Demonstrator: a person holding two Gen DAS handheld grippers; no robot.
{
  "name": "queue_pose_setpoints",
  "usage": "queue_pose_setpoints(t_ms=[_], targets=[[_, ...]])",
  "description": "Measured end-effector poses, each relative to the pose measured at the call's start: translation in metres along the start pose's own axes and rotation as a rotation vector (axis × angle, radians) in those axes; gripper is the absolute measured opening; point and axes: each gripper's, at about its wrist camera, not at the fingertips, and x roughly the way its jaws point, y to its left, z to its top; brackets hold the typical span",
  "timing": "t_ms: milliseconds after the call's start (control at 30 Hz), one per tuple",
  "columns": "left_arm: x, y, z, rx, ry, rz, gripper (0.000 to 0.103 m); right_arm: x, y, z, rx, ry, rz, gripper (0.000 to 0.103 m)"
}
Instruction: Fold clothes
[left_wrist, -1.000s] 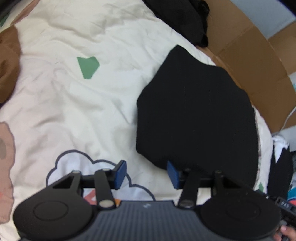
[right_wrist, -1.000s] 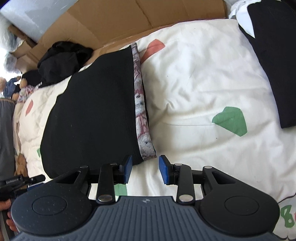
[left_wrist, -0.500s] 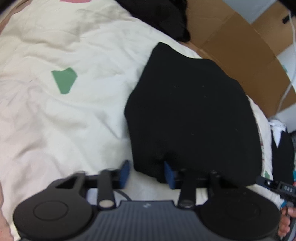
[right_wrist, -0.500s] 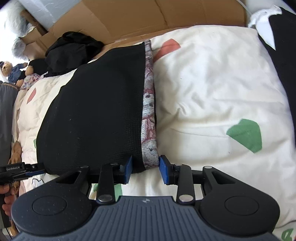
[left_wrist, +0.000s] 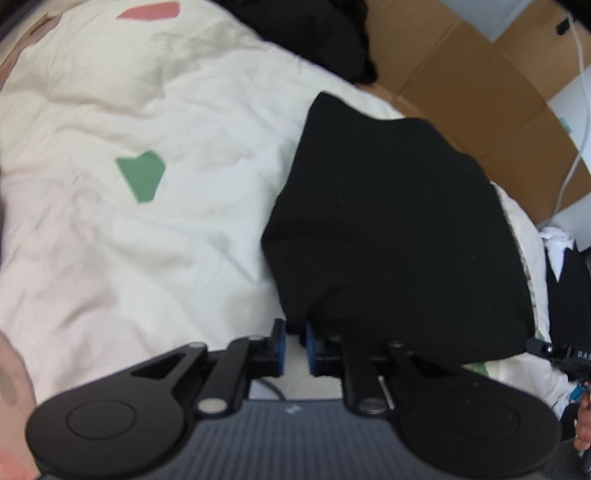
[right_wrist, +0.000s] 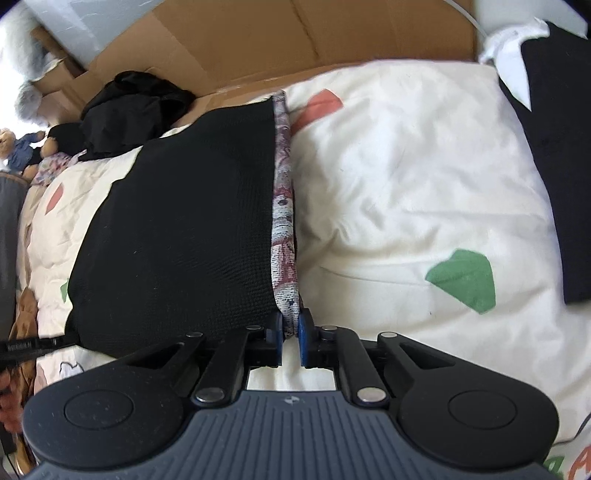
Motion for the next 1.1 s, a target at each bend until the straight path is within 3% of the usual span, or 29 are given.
queue_pose_setpoints(t_ms=[133,233,733,1100], targets=[[-0.007,0.008,-0.003,-0.082,0.001,0.0,0.032,-0.008,0.003,-0.008,0.052,-0.008,-0.028,0.03],[-0.012,0.012,-0.006,-0.157,-0.006,-0.007,0.043,-0.013,0.0,-0.011,0.11,-0.029,-0.003,0.034],[-0.02,-0.001,-0.022,-0.392,-0.044,-0.044,0.044,-0.015,-0.006,-0.025,0.269,-0.105,0.141,0.04],[-0.019,-0.007,-0.036,-0.559,-0.133,-0.052,0.044,-0.013,-0.014,-0.034,0.337,-0.134,0.203,0.041]])
